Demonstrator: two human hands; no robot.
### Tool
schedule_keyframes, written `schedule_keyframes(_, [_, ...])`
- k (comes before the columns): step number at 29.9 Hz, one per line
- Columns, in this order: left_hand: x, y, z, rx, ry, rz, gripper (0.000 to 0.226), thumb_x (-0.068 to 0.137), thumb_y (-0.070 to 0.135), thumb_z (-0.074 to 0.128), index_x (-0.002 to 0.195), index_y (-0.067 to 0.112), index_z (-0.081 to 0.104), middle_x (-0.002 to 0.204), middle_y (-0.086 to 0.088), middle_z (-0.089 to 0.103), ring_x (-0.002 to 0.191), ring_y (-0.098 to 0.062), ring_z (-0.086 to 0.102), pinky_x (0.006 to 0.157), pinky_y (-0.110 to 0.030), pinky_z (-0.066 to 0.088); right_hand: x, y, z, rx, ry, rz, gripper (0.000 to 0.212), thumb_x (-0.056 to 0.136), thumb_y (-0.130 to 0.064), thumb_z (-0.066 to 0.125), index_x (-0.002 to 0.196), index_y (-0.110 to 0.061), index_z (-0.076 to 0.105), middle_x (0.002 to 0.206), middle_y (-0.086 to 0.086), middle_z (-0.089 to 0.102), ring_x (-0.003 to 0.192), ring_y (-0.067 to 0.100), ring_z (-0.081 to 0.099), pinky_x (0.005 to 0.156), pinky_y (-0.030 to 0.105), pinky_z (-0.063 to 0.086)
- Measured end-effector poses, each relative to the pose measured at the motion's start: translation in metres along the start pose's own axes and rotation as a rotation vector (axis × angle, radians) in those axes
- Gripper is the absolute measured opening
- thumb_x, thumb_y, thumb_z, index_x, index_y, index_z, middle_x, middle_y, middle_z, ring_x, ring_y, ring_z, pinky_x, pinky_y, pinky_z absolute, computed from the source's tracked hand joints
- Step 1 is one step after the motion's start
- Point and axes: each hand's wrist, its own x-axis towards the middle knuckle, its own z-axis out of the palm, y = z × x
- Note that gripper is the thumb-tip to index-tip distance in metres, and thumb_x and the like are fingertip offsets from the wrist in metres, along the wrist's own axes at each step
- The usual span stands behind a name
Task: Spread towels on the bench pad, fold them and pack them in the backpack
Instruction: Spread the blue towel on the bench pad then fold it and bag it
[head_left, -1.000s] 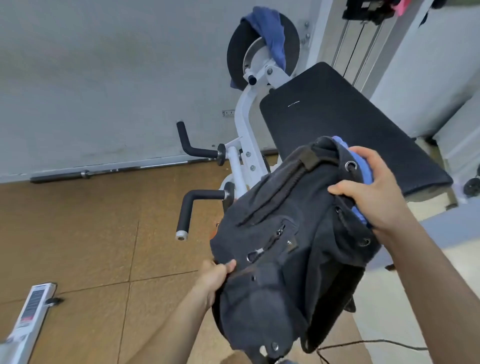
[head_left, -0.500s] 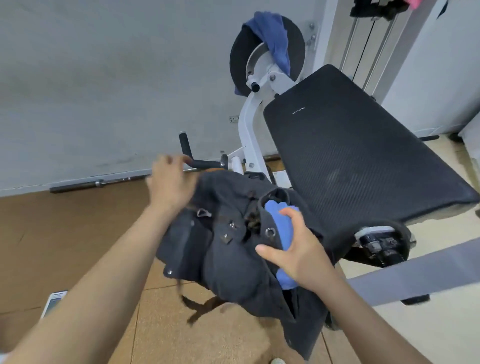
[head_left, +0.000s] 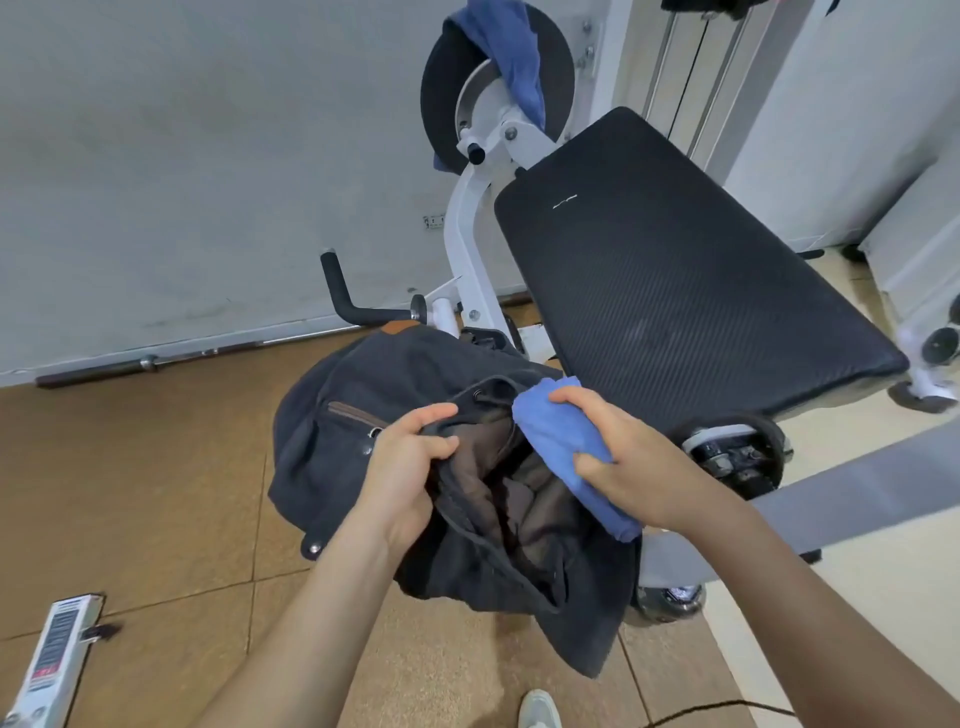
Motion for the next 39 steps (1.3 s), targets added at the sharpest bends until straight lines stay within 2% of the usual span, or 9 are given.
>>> schedule_keyframes(4, [0.004, 0.037, -0.013, 0.076, -0.078, 0.142, 0.030, 0.085, 0.008, 0.066, 0.112, 0.020, 0.069, 0.108, -0.009, 0.072, 0.101, -0.030, 0.068, 0.081, -0.035, 0.054, -0.017, 0.009, 0.009, -0.486, 0.113, -0.039, 0.066, 0.084, -0.026, 0.057, 0.141, -0.034, 0.025, 0.097, -0.009, 0.060, 0.091, 0.026, 0.063, 0.068, 0.036, 0.045])
schedule_keyframes(7, [0.005, 0.052, -0.015, 1.029, -0.131, 0.294, 0.072, 0.070, 0.034, 0.083, 0.133, 0.038, 0.047, 0.120, 0.009, 0.061, 0.109, -0.020, 0.061, 0.092, -0.034, 0.048, -0.018, 0.011, 0.004, -0.662, 0.119, 0.030, 0.056, 0.082, -0.022, 0.058, 0.130, -0.023, 0.029, 0.073, -0.005, 0.050, 0.075, 0.026, 0.063, 0.055, 0.034, 0.035])
schedule_keyframes(10, [0.001, 0.049, 0.003, 1.627, 0.096, 0.608, 0.025, 0.083, 0.050, 0.063, 0.098, 0.031, 0.059, 0.093, 0.004, 0.067, 0.093, -0.024, 0.064, 0.069, -0.033, 0.045, -0.018, 0.003, 0.011, -0.756, 0.310, -0.120, 0.052, 0.054, -0.015, 0.078, 0.098, -0.012, 0.051, 0.053, -0.002, 0.048, 0.045, 0.027, 0.052, 0.043, 0.028, 0.024])
schedule_keyframes(14, [0.009, 0.044, 0.020, 1.307, 0.115, 0.529, 0.032, 0.084, 0.044, 0.056, 0.072, 0.015, 0.062, 0.067, 0.002, 0.062, 0.072, -0.024, 0.061, 0.058, -0.032, 0.042, -0.002, -0.018, 0.051, -0.718, 0.466, -0.302, 0.041, 0.048, -0.015, 0.083, 0.084, -0.016, 0.064, 0.067, 0.001, 0.058, 0.057, 0.026, 0.056, 0.055, 0.030, 0.040])
schedule_keyframes(19, [0.011, 0.063, 0.023, 0.509, 0.040, 0.279, 0.025, 0.072, 0.035, 0.070, 0.082, 0.013, 0.075, 0.084, -0.006, 0.076, 0.088, -0.026, 0.071, 0.085, -0.045, 0.056, -0.003, 0.011, 0.088, -0.947, 0.393, -0.341, 0.014, 0.070, -0.018, 0.064, 0.083, -0.018, 0.069, 0.073, 0.005, 0.056, 0.076, 0.026, 0.041, 0.071, 0.040, 0.027])
schedule_keyframes(23, [0.016, 0.068, 0.028, 0.727, -0.108, 0.308, 0.023, 0.077, 0.042, 0.073, 0.089, 0.022, 0.075, 0.086, 0.005, 0.076, 0.088, -0.015, 0.071, 0.088, -0.039, 0.056, -0.014, 0.005, 0.075, -0.852, 0.360, -0.290, 0.048, 0.050, -0.020, 0.084, 0.097, -0.018, 0.072, 0.083, 0.012, 0.057, 0.077, 0.029, 0.048, 0.071, 0.042, 0.035])
schedule_keyframes(27, [0.015, 0.068, 0.035, 1.205, -0.181, 0.299, 0.039, 0.082, 0.061, 0.061, 0.085, 0.024, 0.074, 0.083, 0.006, 0.074, 0.083, -0.013, 0.068, 0.087, -0.038, 0.054, 0.003, -0.005, 0.040, -0.860, 0.450, -0.271, 0.035, 0.044, -0.012, 0.082, 0.072, -0.013, 0.061, 0.067, 0.005, 0.052, 0.063, 0.025, 0.052, 0.055, 0.033, 0.037])
schedule_keyframes(33, [0.014, 0.068, 0.047, 0.839, 0.015, 0.348, 0.063, 0.067, 0.068, 0.054, 0.085, 0.010, 0.073, 0.086, -0.005, 0.075, 0.086, -0.022, 0.069, 0.087, -0.046, 0.055, 0.011, 0.009, 0.043, -0.825, 0.441, -0.428, 0.021, 0.054, -0.006, 0.069, 0.066, -0.014, 0.054, 0.066, 0.004, 0.048, 0.067, 0.025, 0.050, 0.053, 0.032, 0.032])
schedule_keyframes(39, [0.015, 0.071, 0.060, 0.650, -0.020, 0.341, 0.034, 0.094, 0.037, 0.057, 0.080, 0.007, 0.067, 0.076, -0.005, 0.069, 0.073, -0.018, 0.065, 0.065, -0.030, 0.050, 0.024, -0.004, 0.061, -0.669, 0.325, -0.627, 0.021, 0.067, 0.003, 0.067, 0.085, -0.006, 0.060, 0.086, 0.010, 0.056, 0.083, 0.029, 0.055, 0.062, 0.033, 0.052])
